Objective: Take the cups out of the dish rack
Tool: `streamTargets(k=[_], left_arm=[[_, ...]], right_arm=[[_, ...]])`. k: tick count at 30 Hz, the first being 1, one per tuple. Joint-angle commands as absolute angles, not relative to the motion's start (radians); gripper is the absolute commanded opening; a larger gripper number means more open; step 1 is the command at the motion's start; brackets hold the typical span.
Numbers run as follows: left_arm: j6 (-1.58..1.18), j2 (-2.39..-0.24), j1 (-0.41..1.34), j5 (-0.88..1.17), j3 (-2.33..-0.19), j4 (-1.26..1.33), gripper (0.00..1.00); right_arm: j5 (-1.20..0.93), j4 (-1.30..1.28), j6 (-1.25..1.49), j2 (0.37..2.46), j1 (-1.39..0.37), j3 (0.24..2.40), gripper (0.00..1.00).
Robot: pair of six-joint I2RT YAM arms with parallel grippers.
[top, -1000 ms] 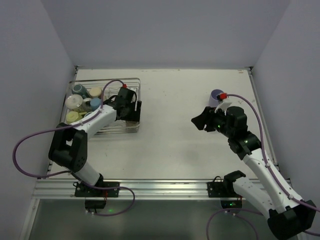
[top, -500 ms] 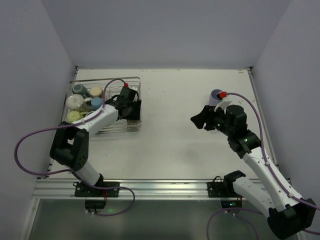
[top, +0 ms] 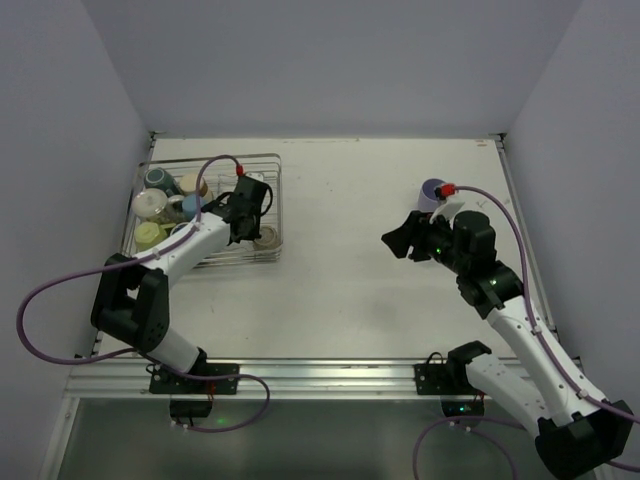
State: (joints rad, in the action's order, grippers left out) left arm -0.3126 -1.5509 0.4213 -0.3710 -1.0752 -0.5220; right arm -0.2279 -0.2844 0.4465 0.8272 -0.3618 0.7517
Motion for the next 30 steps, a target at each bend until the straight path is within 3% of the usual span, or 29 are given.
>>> streamTargets(k=[1,6,7,10,27,30], left_arm=[[-0.311,-1.529,0.419,-0.373,-1.104,-0.528,0.15],[-0.310,-1.517,0.419,-0.230,-1.069,-0.496,0.38],[-0.310,-1.510,0.419,-0.213,-1.069,-0.494,0.49],[-0.308,-1.485,0.420,-0.167,-1.072,-0.495,0.67],[-0.255,-1.628,0.428,-0.071,-1.134,-0.555,0.67],[-0.258,-1.658,0.428,-0.100,-1.149,-0.587,0.75]], right_arm=[[-0.247,-0.270,0.453,0.802,-0.367,0.792,0.59],[-0.244,-0.276,0.448,0.795,-0.368,0.781,0.59],[-0.244,-0.276,0.446,0.796,-0.367,0.781,0.59],[-0.248,-0.273,0.448,0.802,-0.368,0.778,0.59],[-0.250,-0.261,0.460,0.811,-0.373,0.773,0.59],[-0.256,-0.255,0.463,0.818,-0.374,0.773,0.59]])
